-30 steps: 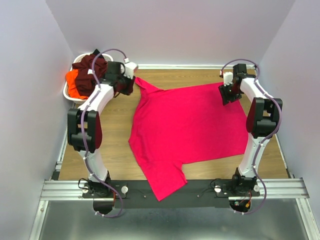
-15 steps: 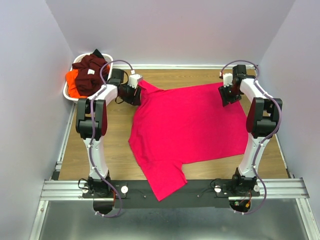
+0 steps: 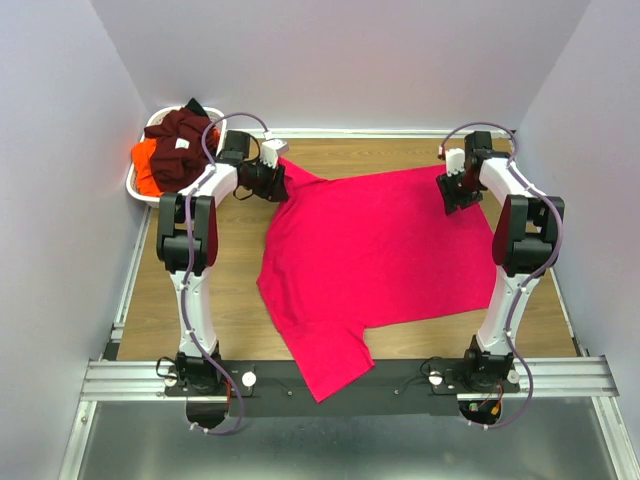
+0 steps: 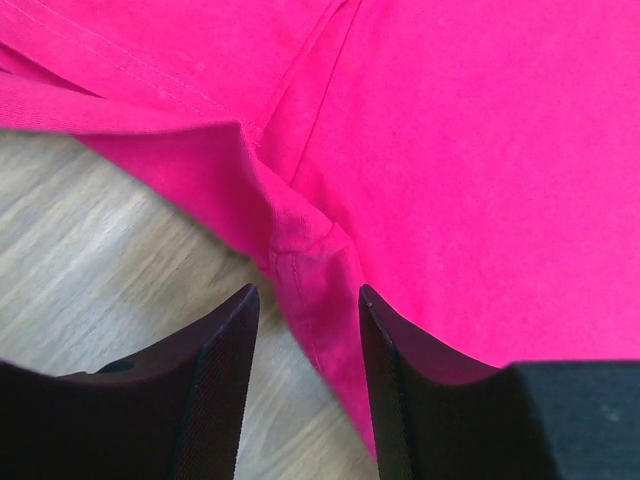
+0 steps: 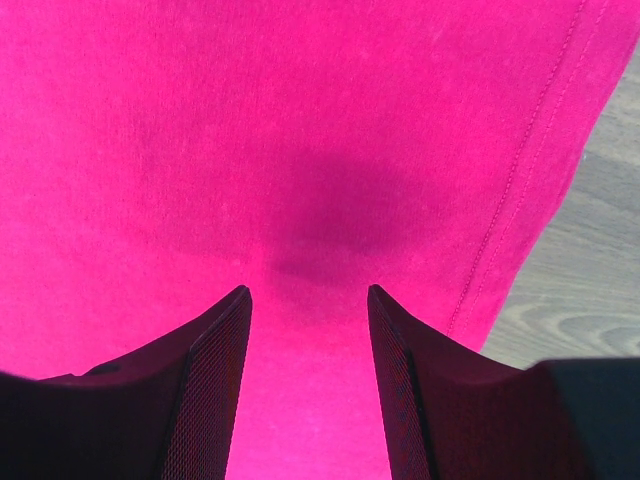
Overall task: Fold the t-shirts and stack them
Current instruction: Flatten the tshirt out
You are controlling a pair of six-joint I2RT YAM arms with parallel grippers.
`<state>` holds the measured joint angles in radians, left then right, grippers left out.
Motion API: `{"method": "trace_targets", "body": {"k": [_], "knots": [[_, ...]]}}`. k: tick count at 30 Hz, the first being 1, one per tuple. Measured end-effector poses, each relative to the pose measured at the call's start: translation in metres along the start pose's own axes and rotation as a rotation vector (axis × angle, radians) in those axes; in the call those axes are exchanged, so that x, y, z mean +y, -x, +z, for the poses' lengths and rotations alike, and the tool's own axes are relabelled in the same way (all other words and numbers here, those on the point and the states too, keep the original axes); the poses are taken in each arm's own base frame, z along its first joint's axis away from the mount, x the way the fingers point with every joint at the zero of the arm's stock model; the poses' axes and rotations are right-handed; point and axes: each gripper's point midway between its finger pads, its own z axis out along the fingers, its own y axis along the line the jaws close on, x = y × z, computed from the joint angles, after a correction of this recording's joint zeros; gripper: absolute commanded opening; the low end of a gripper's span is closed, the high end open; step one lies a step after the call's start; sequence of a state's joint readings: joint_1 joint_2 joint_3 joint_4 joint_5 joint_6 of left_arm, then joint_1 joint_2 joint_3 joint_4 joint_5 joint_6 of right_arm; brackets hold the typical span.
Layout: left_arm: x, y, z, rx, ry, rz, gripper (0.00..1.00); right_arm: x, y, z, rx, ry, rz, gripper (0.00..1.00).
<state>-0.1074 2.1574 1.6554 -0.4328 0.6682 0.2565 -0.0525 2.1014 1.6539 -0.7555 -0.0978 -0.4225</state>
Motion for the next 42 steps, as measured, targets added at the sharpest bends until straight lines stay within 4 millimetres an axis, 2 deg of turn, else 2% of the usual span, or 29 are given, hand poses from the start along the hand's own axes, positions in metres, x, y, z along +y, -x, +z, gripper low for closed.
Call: {"method": "trace_targets", "body": {"k": [3, 4, 7, 8, 10, 17, 20, 24, 27, 28, 30, 35, 38, 42], "knots": [[0.001, -0.006, 0.007, 0.012, -0.006, -0.018, 0.44, 0.001, -0.002, 0.001, 0.007, 0.002, -0.006, 0.57], [0.001, -0.009, 0.01, 0.018, -0.009, -0.027, 0.37, 0.001, -0.004, 0.002, 0.012, 0.001, -0.009, 0.57], [0.0, -0.01, 0.013, 0.021, -0.011, -0.038, 0.24, 0.0, -0.008, 0.003, 0.022, -0.001, -0.018, 0.56], [0.0, -0.01, 0.013, 0.019, -0.011, -0.042, 0.14, 0.0, -0.009, 0.003, 0.025, -0.003, -0.02, 0.55], [0.001, -0.008, 0.013, 0.013, -0.007, -0.048, 0.0, -0.001, -0.011, 0.004, 0.033, -0.011, -0.023, 0.54], [0.016, -0.009, 0.006, 0.016, 0.067, -0.062, 0.0, -0.008, -0.018, 0.007, 0.066, -0.048, -0.036, 0.47], [0.029, -0.01, -0.011, 0.024, 0.17, -0.061, 0.0, -0.012, -0.024, 0.013, 0.098, -0.069, -0.037, 0.45], [0.041, -0.009, -0.035, 0.028, 0.306, -0.051, 0.0, -0.017, -0.026, 0.013, 0.111, -0.097, -0.038, 0.45], [0.05, -0.008, -0.052, 0.036, 0.409, -0.049, 0.2, -0.018, -0.027, 0.012, 0.118, -0.109, -0.039, 0.45], [0.054, -0.009, -0.056, 0.04, 0.443, -0.052, 0.32, -0.019, -0.027, 0.012, 0.118, -0.112, -0.039, 0.45], [0.059, -0.015, -0.059, 0.053, 0.489, -0.052, 0.43, -0.019, -0.027, 0.012, 0.12, -0.115, -0.041, 0.45], [0.057, -0.037, -0.071, 0.085, 0.523, -0.062, 0.46, -0.02, -0.027, 0.011, 0.124, -0.122, -0.041, 0.45], [0.055, -0.043, -0.08, 0.084, 0.531, -0.075, 0.45, -0.021, -0.028, 0.011, 0.124, -0.123, -0.041, 0.45], [0.048, -0.049, -0.079, 0.078, 0.495, -0.082, 0.44, -0.021, -0.028, 0.011, 0.125, -0.124, -0.041, 0.45]]}}
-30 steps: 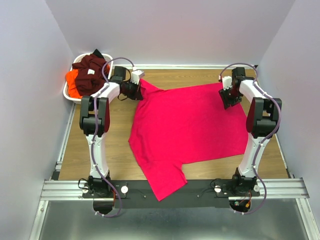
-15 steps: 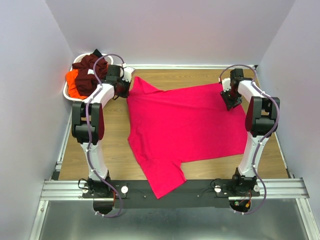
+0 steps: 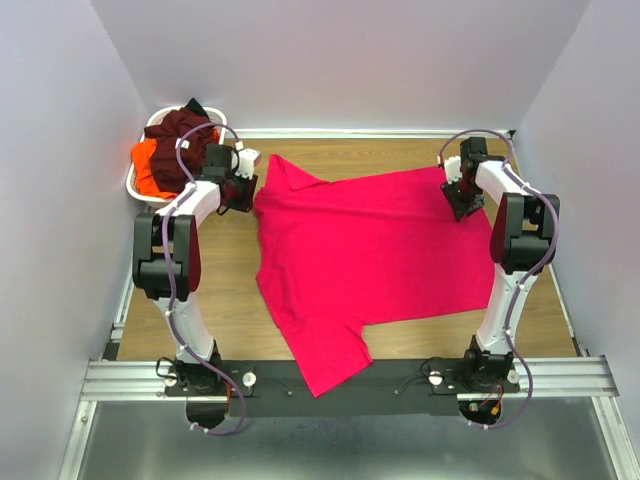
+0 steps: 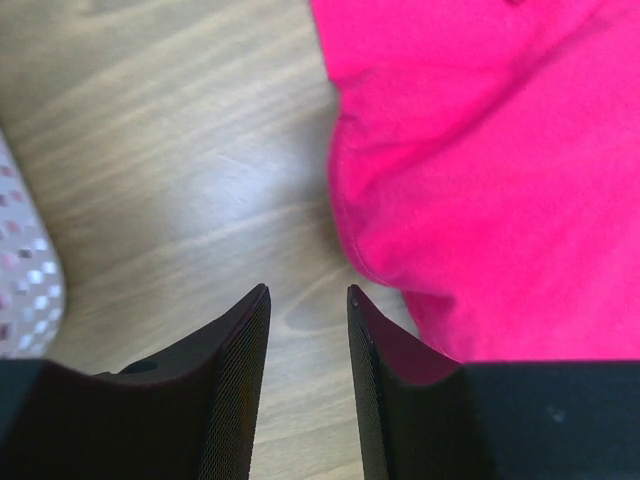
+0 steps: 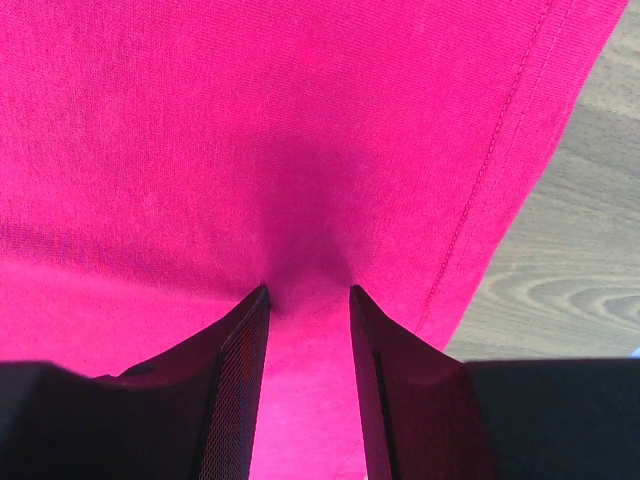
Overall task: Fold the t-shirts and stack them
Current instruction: Flatten the tshirt out
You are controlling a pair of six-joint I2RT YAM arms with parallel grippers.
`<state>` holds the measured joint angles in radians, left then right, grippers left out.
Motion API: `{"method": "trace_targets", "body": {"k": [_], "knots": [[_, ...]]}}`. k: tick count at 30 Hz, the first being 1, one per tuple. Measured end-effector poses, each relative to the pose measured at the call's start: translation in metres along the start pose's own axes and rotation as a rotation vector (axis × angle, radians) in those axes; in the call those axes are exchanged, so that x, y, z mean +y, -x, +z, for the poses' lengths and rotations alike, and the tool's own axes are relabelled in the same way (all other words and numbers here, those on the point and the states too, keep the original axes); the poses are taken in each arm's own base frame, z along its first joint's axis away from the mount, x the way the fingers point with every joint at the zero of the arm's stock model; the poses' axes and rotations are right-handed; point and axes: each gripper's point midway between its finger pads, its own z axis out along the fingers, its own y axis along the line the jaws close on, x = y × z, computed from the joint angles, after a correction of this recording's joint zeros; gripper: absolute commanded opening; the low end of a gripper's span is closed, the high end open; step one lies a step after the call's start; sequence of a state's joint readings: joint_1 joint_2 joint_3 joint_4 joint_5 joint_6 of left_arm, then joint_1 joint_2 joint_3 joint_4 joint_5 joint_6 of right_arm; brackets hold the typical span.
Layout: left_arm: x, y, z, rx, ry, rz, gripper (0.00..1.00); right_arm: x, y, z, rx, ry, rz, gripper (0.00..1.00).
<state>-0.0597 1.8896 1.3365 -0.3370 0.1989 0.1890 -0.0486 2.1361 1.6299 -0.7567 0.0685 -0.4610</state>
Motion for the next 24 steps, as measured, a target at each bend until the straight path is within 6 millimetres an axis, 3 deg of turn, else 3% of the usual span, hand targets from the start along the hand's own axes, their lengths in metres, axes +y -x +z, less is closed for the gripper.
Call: {"method": "trace_targets", "body": {"k": [14, 21, 24], "knots": [[-0.058, -0.004, 0.008, 0.005, -0.203, 0.031, 0.42, -0.004, -0.002, 0.0, 0.012, -0.024, -0.004, 0.45], [-0.08, -0.018, 0.033, 0.068, -0.218, 0.046, 0.41, -0.006, -0.003, -0.001, 0.018, -0.035, -0.004, 0.45], [-0.081, -0.013, 0.04, 0.064, -0.219, 0.053, 0.46, -0.007, -0.004, -0.001, 0.02, -0.039, -0.004, 0.45]]}}
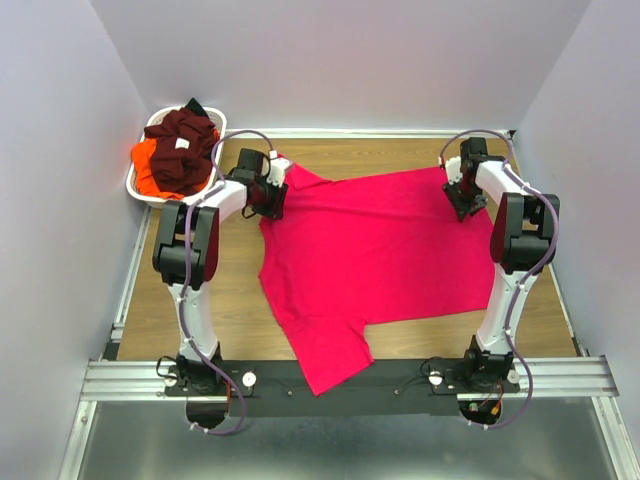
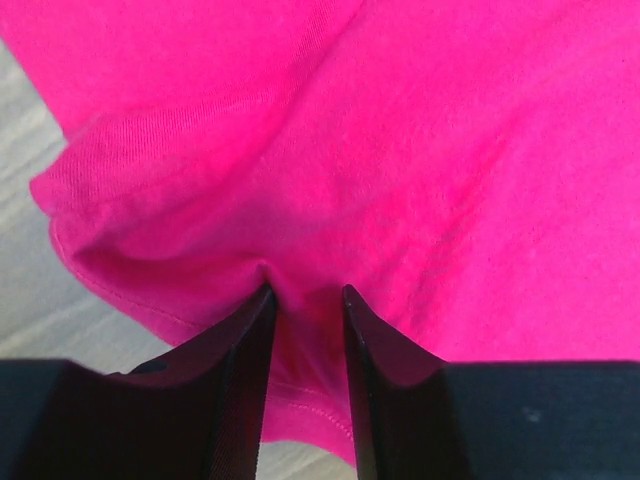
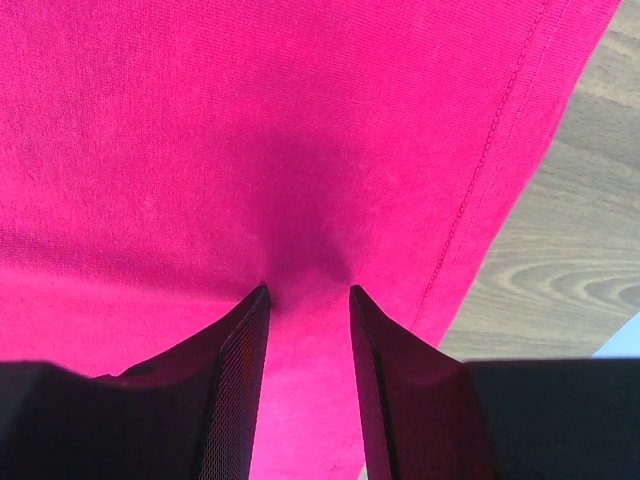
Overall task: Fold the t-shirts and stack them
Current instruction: Flatten the tshirt out
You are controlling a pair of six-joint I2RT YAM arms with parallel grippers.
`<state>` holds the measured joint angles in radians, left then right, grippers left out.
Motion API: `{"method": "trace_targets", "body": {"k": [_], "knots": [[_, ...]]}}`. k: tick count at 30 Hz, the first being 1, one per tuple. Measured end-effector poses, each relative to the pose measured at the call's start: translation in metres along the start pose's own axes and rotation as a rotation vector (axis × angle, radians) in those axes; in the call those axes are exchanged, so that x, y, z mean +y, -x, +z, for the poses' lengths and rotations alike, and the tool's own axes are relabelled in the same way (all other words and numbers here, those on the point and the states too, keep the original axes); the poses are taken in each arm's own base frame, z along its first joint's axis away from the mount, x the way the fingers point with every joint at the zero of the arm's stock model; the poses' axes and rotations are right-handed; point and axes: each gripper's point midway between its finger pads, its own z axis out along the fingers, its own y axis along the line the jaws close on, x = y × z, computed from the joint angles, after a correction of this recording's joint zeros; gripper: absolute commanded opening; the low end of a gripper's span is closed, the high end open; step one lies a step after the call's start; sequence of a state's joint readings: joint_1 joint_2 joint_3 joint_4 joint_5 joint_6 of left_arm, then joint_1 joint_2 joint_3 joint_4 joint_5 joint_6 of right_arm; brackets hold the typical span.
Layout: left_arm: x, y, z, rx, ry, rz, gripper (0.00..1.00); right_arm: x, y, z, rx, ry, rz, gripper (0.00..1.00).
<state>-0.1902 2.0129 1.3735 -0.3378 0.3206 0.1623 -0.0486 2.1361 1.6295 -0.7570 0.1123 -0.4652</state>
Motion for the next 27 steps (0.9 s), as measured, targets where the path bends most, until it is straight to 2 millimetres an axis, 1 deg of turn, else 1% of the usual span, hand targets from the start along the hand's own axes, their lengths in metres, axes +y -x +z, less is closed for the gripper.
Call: {"method": "trace_targets", "body": {"k": [3, 8, 10, 11, 12, 14, 16, 18, 21, 22, 23, 25, 26, 27], "knots": [[0.003, 0.008, 0.005, -0.008, 0.001, 0.004, 0.54, 0.0, 0.0, 0.0, 0.001, -0.003, 0.0, 0.45], [0.013, 0.015, 0.007, 0.001, 0.03, 0.002, 0.55, 0.0, 0.0, 0.0, 0.002, -0.002, 0.001, 0.45], [0.02, 0.012, 0.005, 0.016, 0.045, -0.007, 0.56, 0.0, 0.0, 0.0, 0.001, -0.002, 0.001, 0.46], [0.027, 0.008, 0.001, 0.029, 0.054, -0.019, 0.56, 0.0, 0.0, 0.0, 0.0, -0.001, 0.001, 0.48], [0.032, 0.007, -0.002, 0.033, 0.062, -0.024, 0.61, 0.001, 0.0, -0.001, -0.001, 0.003, 0.001, 0.49], [0.044, -0.001, -0.012, 0.055, 0.083, -0.033, 0.61, 0.004, -0.001, -0.003, -0.001, 0.02, 0.001, 0.51], [0.05, -0.003, -0.027, 0.059, 0.095, -0.022, 0.62, 0.007, -0.001, -0.006, -0.001, 0.041, 0.004, 0.57], [0.052, -0.002, -0.04, 0.057, 0.1, -0.011, 0.63, 0.011, 0.002, -0.014, -0.013, 0.066, 0.011, 0.63], [0.039, 0.02, -0.077, -0.016, 0.094, 0.049, 0.61, 0.009, 0.014, -0.037, -0.067, 0.082, 0.021, 0.65], [0.034, 0.027, -0.088, -0.045, 0.089, 0.08, 0.6, 0.008, 0.019, -0.046, -0.088, 0.084, 0.022, 0.65], [0.024, 0.034, -0.102, -0.075, 0.08, 0.118, 0.56, 0.007, 0.022, -0.053, -0.105, 0.084, 0.022, 0.65], [0.009, 0.037, -0.117, -0.105, 0.063, 0.188, 0.51, 0.004, 0.025, -0.075, -0.143, 0.077, 0.014, 0.65], [0.0, 0.035, -0.122, -0.109, 0.047, 0.226, 0.47, 0.003, 0.025, -0.084, -0.156, 0.072, 0.004, 0.64], [-0.009, 0.029, -0.123, -0.101, 0.031, 0.266, 0.46, 0.003, 0.024, -0.089, -0.162, 0.069, -0.003, 0.64]]}}
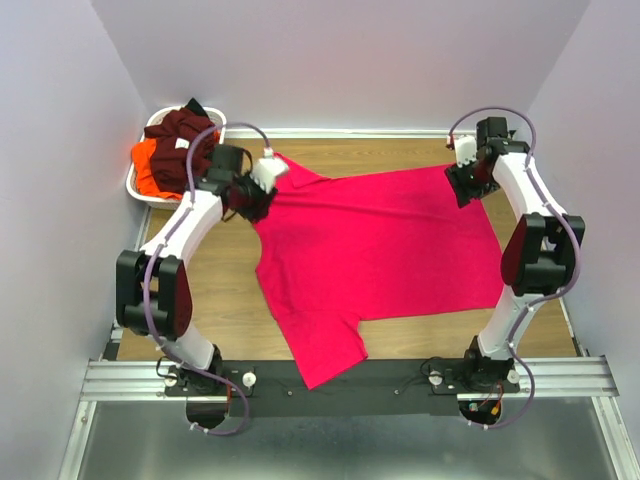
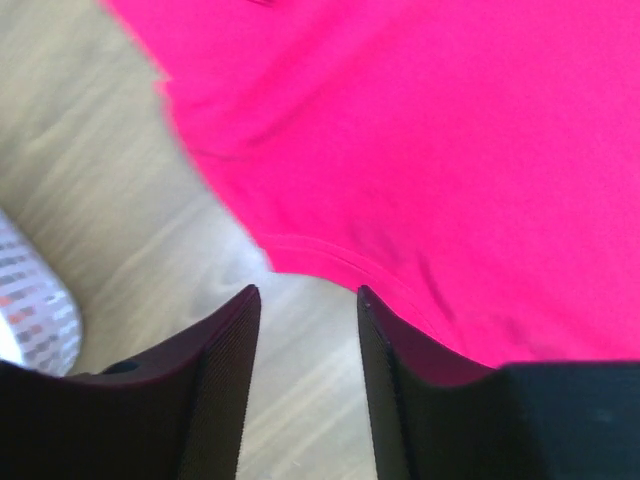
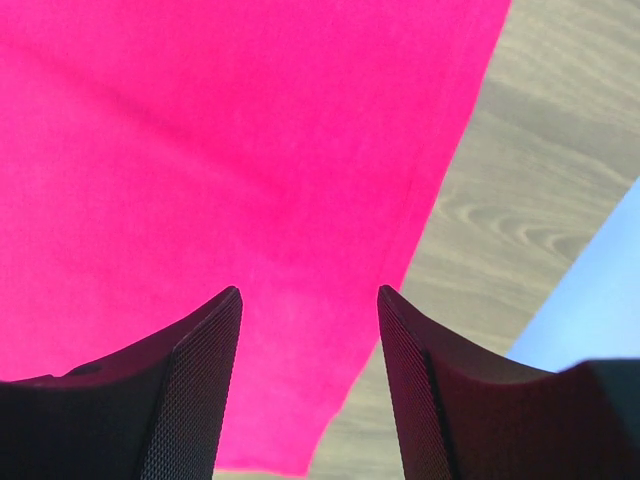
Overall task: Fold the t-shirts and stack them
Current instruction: Flatten the tshirt out
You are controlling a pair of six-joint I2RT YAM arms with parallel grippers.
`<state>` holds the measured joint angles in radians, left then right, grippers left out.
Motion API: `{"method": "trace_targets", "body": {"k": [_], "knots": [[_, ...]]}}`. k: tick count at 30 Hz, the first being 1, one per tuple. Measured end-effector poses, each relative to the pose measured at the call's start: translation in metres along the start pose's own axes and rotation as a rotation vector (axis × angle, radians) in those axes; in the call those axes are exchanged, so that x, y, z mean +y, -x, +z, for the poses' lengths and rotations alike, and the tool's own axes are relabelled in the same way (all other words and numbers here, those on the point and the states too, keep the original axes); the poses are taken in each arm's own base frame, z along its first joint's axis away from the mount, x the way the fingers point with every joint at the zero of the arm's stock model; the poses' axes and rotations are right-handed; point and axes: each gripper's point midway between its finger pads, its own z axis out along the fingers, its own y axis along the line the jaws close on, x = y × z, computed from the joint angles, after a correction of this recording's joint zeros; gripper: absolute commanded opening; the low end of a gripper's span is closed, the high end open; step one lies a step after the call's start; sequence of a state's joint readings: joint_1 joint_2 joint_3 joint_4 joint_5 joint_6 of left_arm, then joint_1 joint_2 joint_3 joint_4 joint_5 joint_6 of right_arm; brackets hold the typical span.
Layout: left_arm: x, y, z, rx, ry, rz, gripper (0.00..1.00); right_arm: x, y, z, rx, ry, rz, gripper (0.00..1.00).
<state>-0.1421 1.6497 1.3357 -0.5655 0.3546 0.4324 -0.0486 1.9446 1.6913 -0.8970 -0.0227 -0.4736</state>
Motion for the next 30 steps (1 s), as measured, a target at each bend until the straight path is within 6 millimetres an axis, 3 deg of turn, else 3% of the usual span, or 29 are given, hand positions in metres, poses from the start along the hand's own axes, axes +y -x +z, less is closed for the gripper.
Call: {"method": "trace_targets", "body": {"k": [4, 7, 10, 15, 20, 30], "knots": [[-0.068, -0.048, 0.011, 0.112, -0.138, 0.15, 0.38, 0.01, -0.024, -0.011, 0.04, 0.019, -0.045, 0.63], [-0.119, -0.089, 0.021, 0.223, -0.248, 0.253, 0.35, 0.02, -0.05, -0.004, 0.105, 0.053, -0.063, 0.62], [-0.152, -0.115, 0.023, 0.296, -0.307, 0.352, 0.32, 0.035, -0.088, 0.007, 0.211, 0.099, -0.084, 0.62], [-0.174, -0.144, 0.023, 0.387, -0.317, 0.479, 0.28, 0.05, -0.125, 0.014, 0.313, 0.144, -0.109, 0.62], [-0.191, -0.15, 0.019, 0.412, -0.326, 0.624, 0.23, 0.059, -0.147, 0.017, 0.369, 0.17, -0.126, 0.62], [-0.195, -0.179, -0.011, 0.546, -0.429, 0.746, 0.23, 0.072, -0.178, -0.003, 0.409, 0.191, -0.165, 0.64]]}}
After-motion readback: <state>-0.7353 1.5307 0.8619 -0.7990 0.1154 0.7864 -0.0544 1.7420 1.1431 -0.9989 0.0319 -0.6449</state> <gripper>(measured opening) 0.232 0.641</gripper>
